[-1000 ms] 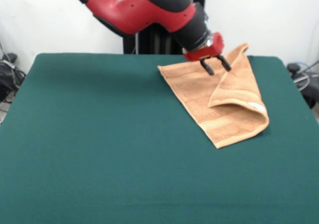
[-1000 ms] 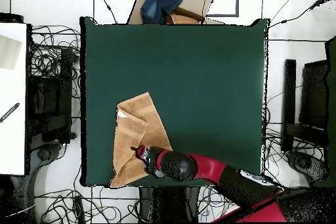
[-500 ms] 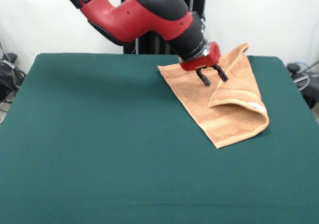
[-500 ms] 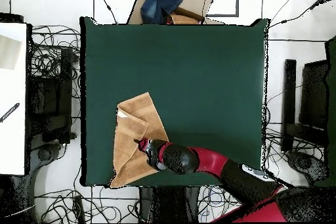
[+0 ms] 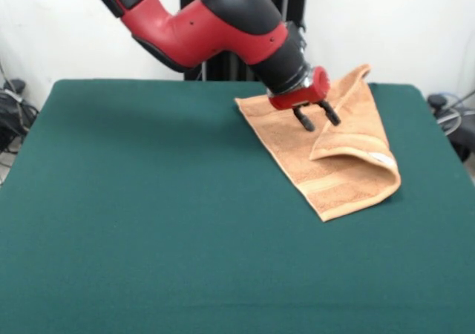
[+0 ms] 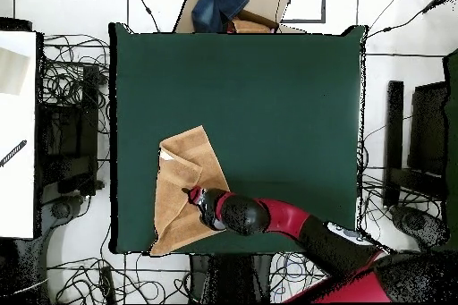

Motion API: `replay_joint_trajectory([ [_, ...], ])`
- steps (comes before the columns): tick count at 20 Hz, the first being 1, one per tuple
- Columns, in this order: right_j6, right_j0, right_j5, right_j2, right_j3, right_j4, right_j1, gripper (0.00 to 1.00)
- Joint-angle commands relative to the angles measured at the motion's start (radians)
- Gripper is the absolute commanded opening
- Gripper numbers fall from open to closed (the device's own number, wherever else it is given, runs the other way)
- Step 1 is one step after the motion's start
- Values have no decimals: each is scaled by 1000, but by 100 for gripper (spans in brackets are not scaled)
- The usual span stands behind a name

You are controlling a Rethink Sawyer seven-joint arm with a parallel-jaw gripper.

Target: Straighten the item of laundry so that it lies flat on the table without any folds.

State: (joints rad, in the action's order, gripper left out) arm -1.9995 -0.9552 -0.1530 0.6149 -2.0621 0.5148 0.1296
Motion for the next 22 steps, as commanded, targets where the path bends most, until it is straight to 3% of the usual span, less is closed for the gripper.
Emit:
replay_joint_trajectory([
  [1, 71, 7, -2, 46, 151, 80, -133, 100],
  [7, 73, -3, 7, 39, 160, 115, -174, 100],
  [17, 69, -24, -42, 59, 143, 107, -138, 100],
  [22, 43, -20, -32, 59, 111, 100, -77, 100],
])
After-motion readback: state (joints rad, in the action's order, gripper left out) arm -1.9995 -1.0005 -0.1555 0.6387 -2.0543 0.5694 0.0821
